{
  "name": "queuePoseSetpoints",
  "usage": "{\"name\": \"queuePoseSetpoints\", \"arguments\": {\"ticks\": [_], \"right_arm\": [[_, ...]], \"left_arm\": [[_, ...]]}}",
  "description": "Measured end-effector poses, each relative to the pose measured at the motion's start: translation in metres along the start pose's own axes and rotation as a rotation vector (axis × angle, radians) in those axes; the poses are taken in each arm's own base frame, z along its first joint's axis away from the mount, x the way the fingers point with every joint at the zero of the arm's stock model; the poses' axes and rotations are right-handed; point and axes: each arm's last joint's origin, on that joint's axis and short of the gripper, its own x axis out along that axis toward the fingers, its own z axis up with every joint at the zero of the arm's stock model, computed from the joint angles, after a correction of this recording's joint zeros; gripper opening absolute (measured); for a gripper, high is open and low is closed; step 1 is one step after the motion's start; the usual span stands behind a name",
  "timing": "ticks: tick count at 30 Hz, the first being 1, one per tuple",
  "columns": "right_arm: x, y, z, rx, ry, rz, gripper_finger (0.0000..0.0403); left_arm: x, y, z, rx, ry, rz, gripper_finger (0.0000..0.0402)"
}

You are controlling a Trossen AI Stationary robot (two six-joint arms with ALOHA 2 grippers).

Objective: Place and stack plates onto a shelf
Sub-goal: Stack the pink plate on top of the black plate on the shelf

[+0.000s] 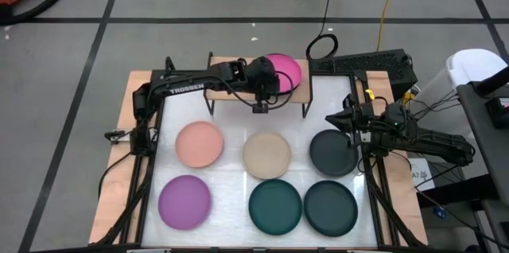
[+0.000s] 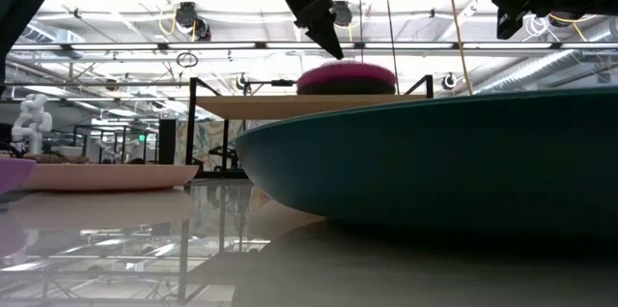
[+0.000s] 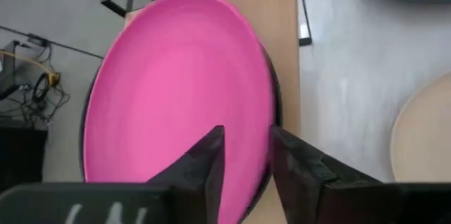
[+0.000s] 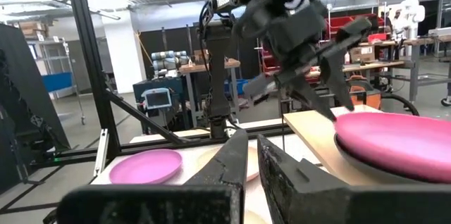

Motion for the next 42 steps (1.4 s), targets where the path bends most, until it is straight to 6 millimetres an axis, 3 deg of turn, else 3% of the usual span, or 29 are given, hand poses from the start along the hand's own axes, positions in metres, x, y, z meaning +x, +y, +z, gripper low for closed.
{"name": "queuePoseSetpoints", "arguments": {"ticks": [6, 14, 19, 22, 29, 33, 42], "right_arm": [[0.0, 0.0, -0.001, 0.002, 0.012, -0.004, 0.002], [0.002, -0.001, -0.004, 0.01, 0.044, -0.01, 0.002], [0.002, -0.002, -0.008, 0.016, 0.082, -0.016, 0.002], [0.002, -0.002, -0.009, 0.014, 0.089, -0.018, 0.002], [0.002, -0.002, -0.009, 0.015, 0.095, -0.018, 0.002], [0.002, -0.002, -0.01, 0.015, 0.099, -0.019, 0.002], [0.002, -0.003, -0.01, -0.001, 0.095, -0.048, 0.002]], "left_arm": [[-0.016, 0.002, 0.009, -0.049, -0.074, 0.05, 0.0157], [-0.067, 0.01, 0.015, -0.136, -0.194, 0.091, 0.0161], [-0.093, 0.023, 0.006, -0.234, -0.228, 0.12, 0.0161], [-0.079, 0.03, -0.011, -0.305, -0.167, 0.129, 0.0161], [-0.026, 0.038, -0.067, -0.49, 0.026, 0.139, 0.0161], [-0.013, 0.044, -0.09, -0.586, 0.107, 0.242, 0.0161], [0.004, 0.048, -0.097, -0.631, 0.102, 0.291, 0.0161]]}}
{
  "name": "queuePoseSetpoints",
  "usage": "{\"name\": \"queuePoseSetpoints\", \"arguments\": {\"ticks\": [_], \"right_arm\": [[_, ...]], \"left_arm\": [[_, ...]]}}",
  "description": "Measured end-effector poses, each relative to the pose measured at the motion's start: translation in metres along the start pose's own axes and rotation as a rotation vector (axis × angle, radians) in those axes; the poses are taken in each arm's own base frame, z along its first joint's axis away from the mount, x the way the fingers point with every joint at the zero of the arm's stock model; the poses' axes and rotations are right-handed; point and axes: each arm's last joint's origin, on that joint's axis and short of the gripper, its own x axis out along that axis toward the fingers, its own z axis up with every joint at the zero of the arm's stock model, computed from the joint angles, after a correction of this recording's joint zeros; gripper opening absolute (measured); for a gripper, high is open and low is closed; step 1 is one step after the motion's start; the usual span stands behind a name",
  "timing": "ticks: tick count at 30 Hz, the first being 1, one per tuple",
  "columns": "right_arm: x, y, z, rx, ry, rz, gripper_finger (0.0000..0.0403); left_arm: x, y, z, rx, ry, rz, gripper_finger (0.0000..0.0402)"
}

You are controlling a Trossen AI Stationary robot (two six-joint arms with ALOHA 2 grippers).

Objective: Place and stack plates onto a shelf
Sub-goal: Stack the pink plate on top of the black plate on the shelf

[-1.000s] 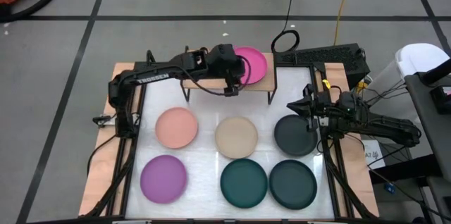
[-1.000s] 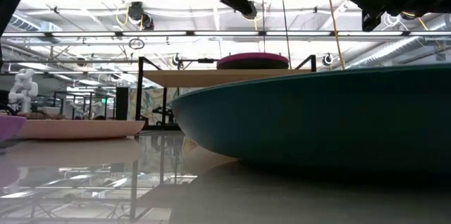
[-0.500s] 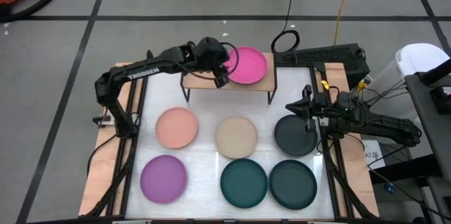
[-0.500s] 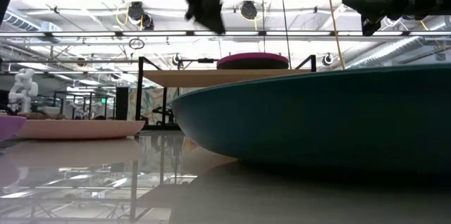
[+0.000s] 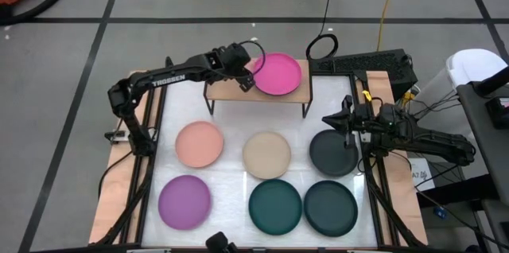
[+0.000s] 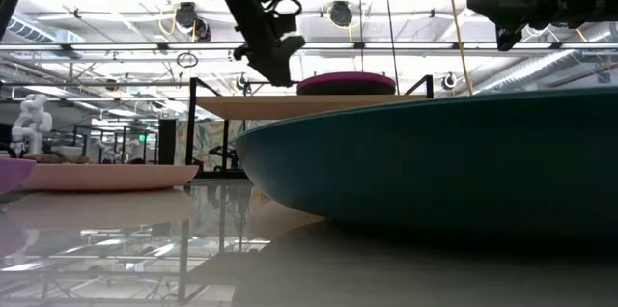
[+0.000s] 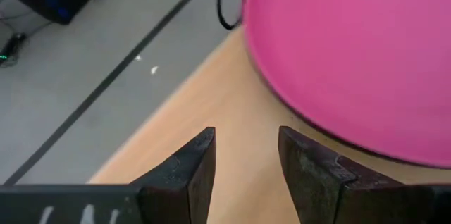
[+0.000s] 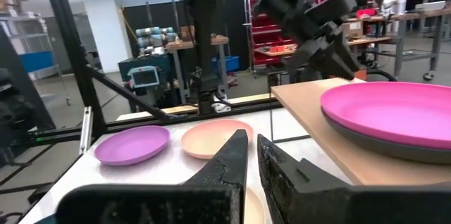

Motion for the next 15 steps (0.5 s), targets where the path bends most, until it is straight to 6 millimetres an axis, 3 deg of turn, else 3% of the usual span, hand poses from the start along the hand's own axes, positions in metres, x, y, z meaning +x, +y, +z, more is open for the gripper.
{"name": "queuePoseSetpoints", "arguments": {"ticks": [6, 15], "right_arm": [[0.0, 0.0, -0.001, 0.001, 0.007, -0.002, 0.002], [0.0, 0.0, -0.001, -0.003, 0.007, -0.002, 0.002]], "left_arm": [[0.013, -0.006, -0.004, 0.018, 0.031, -0.009, 0.0161], [0.013, -0.019, 0.003, 0.043, -0.052, -0.064, 0.0161]]}}
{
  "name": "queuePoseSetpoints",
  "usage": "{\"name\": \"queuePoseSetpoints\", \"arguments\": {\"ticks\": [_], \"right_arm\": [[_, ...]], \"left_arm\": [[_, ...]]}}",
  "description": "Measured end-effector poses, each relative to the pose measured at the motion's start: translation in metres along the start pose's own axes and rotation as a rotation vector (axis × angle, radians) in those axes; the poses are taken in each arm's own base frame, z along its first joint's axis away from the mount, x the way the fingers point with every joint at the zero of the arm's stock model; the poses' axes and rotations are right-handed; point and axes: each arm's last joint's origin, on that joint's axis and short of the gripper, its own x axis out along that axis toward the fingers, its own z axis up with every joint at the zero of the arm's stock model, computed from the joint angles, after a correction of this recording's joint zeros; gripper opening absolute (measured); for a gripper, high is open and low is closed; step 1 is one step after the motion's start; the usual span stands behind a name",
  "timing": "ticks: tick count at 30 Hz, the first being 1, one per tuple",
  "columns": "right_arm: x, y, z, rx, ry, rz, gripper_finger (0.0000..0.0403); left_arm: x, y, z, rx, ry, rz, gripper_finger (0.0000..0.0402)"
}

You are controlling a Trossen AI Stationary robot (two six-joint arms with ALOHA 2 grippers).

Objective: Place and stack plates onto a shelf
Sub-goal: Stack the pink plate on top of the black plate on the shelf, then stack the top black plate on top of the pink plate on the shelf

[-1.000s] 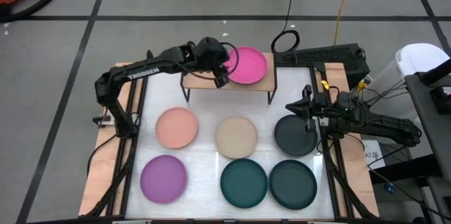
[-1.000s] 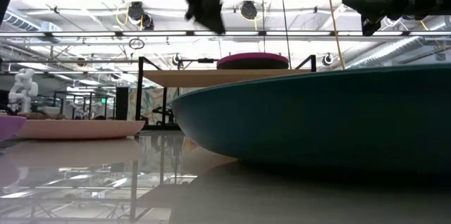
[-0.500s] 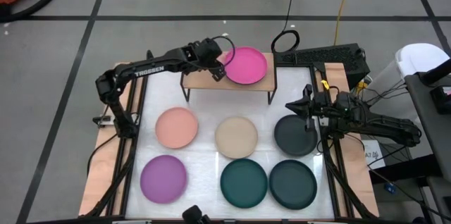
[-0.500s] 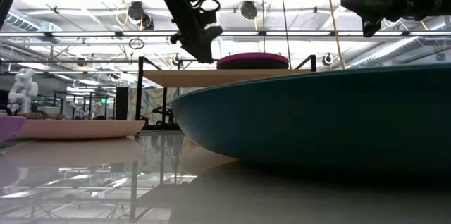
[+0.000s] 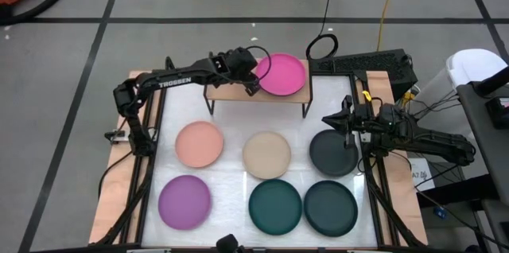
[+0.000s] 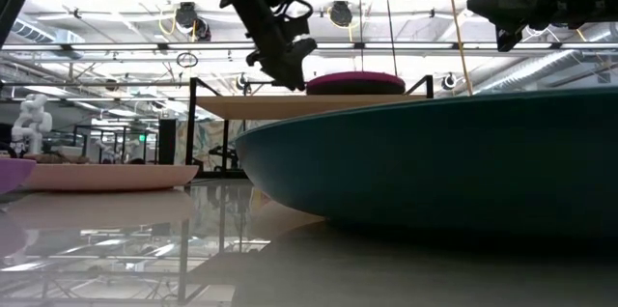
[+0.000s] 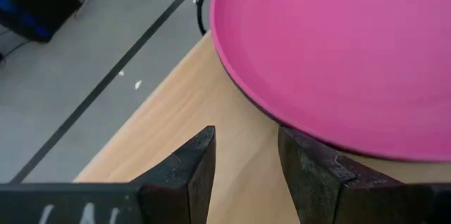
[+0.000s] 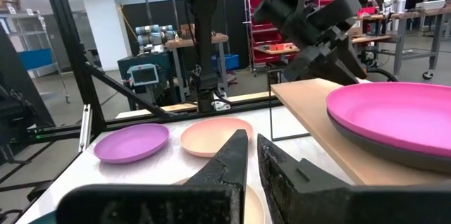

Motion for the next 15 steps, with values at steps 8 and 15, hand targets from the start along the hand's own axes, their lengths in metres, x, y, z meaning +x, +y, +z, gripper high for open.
{"name": "queuePoseSetpoints", "arguments": {"ticks": [8, 15], "right_arm": [[0.0, 0.0, 0.0, 0.002, 0.0, 0.002, 0.002], [0.0, -0.001, -0.003, 0.004, 0.033, -0.016, 0.002]], "left_arm": [[-0.007, -0.001, 0.001, 0.02, 0.0, -0.005, 0.0161], [-0.05, 0.002, 0.01, -0.042, -0.078, 0.081, 0.0161]]}}
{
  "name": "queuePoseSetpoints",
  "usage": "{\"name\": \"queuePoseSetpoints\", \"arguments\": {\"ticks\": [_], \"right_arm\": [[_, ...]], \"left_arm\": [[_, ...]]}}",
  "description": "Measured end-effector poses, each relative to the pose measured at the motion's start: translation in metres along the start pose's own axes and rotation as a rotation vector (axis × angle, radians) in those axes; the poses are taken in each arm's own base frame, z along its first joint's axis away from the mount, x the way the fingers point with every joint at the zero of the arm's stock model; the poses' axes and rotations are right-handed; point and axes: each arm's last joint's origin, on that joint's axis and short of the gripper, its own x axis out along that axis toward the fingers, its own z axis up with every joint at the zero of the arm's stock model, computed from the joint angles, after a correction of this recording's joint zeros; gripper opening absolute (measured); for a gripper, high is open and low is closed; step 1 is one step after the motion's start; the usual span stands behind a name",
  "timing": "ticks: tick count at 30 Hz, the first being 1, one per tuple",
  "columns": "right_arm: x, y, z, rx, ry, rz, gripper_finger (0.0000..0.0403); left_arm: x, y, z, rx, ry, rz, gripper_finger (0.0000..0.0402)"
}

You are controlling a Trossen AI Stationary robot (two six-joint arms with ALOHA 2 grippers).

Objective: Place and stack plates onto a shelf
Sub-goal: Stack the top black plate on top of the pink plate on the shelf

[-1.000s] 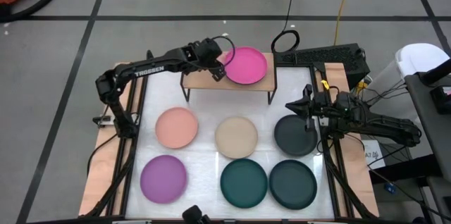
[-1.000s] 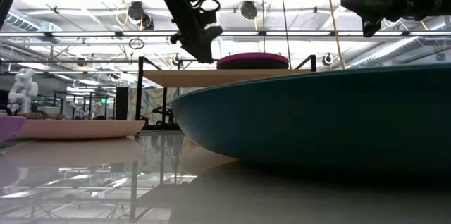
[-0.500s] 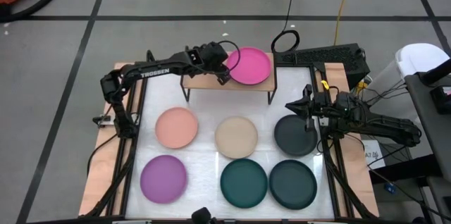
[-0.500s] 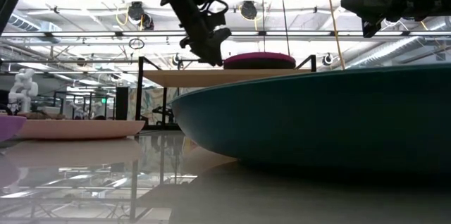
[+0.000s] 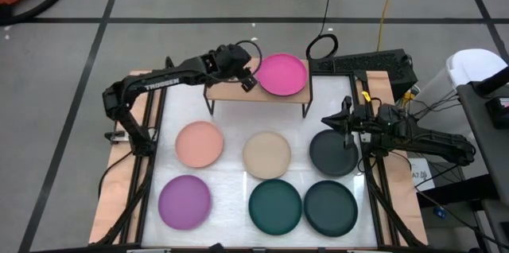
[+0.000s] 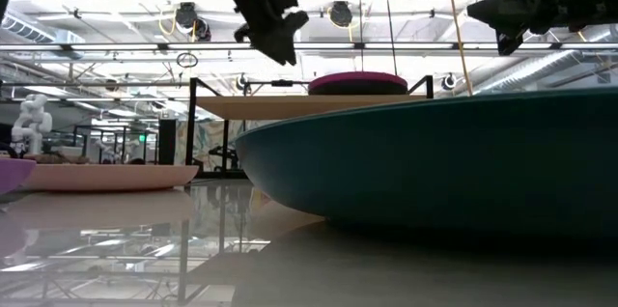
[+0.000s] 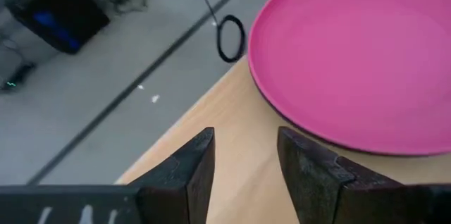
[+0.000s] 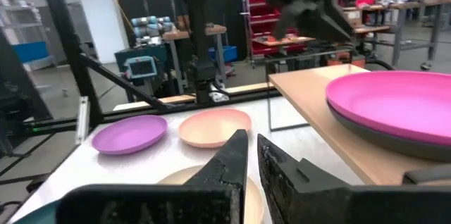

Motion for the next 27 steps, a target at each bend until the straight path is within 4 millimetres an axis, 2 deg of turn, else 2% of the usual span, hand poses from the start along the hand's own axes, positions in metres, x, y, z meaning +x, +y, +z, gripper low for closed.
{"name": "queuePoseSetpoints", "arguments": {"ticks": [6, 9, 12, 16, 21, 24, 27], "right_arm": [[0.0, -0.001, -0.004, 0.008, 0.037, -0.02, 0.002], [0.0, -0.001, -0.004, 0.017, 0.038, -0.02, 0.002], [0.0, -0.001, -0.004, 0.019, 0.039, -0.02, 0.002], [0.0, -0.001, -0.004, 0.018, 0.04, -0.018, 0.002], [0.0, -0.001, -0.001, 0.013, 0.012, -0.017, 0.002], [0.002, 0.0, 0.004, 0.011, -0.045, -0.009, 0.002], [0.005, 0.001, 0.013, 0.018, -0.123, 0.003, 0.002]], "left_arm": [[-0.04, -0.025, 0.005, 0.045, -0.097, 0.055, 0.0161], [-0.056, -0.043, -0.006, 0.076, -0.151, 0.083, 0.0161], [-0.07, -0.055, -0.026, 0.084, -0.213, 0.083, 0.0161], [-0.083, -0.06, -0.059, 0.009, -0.315, 0.027, 0.0161], [-0.095, -0.068, -0.1, -0.081, -0.484, -0.209, 0.0161], [-0.098, -0.074, -0.114, -0.111, -0.604, -0.3, 0.0161], [-0.099, -0.076, -0.124, -0.106, -0.679, -0.321, 0.0161]]}}
